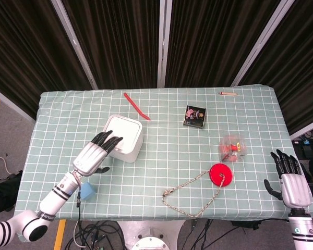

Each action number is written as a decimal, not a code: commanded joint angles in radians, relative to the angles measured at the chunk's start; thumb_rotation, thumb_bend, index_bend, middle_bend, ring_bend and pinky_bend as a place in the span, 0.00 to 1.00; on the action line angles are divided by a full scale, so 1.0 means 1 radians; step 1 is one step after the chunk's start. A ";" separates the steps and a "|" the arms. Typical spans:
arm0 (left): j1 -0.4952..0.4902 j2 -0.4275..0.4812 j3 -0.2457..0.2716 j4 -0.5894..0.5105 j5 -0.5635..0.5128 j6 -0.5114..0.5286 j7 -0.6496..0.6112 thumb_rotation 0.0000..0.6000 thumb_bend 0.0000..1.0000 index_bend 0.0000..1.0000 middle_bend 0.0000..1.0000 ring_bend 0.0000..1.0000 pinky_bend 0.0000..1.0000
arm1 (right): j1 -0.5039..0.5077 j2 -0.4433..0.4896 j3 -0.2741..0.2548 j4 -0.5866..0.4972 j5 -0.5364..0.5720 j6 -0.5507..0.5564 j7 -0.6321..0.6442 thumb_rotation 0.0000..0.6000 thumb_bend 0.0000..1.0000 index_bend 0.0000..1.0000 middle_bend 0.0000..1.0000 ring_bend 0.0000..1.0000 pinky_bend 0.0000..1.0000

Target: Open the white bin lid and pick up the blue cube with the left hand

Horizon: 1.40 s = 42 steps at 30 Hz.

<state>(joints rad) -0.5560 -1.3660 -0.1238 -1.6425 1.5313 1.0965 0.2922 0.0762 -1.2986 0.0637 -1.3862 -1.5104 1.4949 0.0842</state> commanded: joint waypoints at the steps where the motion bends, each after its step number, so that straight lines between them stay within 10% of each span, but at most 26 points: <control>1: 0.019 0.021 -0.021 -0.026 0.024 0.086 0.004 1.00 0.04 0.05 0.15 0.00 0.13 | 0.001 0.002 0.002 -0.002 0.000 0.001 0.000 1.00 0.26 0.00 0.00 0.00 0.00; 9: 0.161 0.133 0.007 -0.152 0.008 0.278 -0.028 1.00 0.04 0.05 0.10 0.00 0.14 | 0.002 -0.003 0.000 0.007 -0.001 -0.003 0.009 1.00 0.26 0.00 0.00 0.00 0.00; 22: 0.272 0.075 0.219 -0.040 -0.012 0.170 -0.107 1.00 0.04 0.06 0.11 0.02 0.20 | 0.003 0.007 0.002 -0.018 -0.006 0.006 -0.013 1.00 0.26 0.00 0.00 0.00 0.00; 42: 0.274 -0.044 0.227 0.094 0.032 0.130 -0.166 1.00 0.06 0.25 0.30 0.24 0.44 | 0.010 0.014 -0.003 -0.028 -0.001 -0.017 -0.023 1.00 0.26 0.00 0.00 0.00 0.00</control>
<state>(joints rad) -0.2798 -1.4037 0.1062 -1.5554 1.5608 1.2281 0.1304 0.0856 -1.2847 0.0611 -1.4139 -1.5107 1.4777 0.0617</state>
